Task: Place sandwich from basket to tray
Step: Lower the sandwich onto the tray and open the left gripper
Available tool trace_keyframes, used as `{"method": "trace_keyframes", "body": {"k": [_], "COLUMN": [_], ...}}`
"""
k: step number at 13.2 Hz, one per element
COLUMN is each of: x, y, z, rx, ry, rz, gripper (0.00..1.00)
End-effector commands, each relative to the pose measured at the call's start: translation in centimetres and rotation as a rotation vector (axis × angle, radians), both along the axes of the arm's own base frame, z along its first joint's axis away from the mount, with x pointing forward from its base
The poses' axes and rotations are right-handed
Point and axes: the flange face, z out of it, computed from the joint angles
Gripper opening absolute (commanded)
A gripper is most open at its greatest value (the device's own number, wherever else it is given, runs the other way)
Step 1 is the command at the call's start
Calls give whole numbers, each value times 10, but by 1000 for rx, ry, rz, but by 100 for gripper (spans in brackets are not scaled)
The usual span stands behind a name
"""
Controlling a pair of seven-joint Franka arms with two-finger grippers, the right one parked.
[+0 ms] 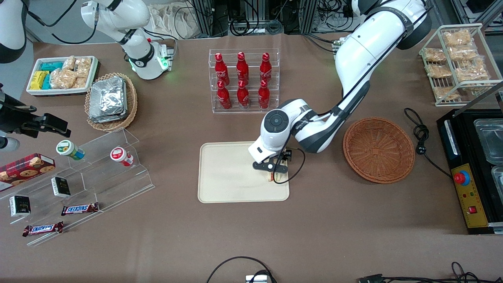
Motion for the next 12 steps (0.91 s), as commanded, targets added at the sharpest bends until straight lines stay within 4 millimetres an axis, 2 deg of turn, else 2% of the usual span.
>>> {"method": "trace_keyframes", "body": {"k": [1, 4, 6, 8, 12], "x": [18, 50, 59, 68, 95], "y": [8, 32, 35, 44, 71], "z": [18, 50, 76, 92, 157], "rx": [37, 44, 40, 46, 81], "ry": [-12, -19, -44, -58, -73], "rz": [39, 110, 129, 152, 258], "gripper": [100, 100, 100, 100, 100]}}
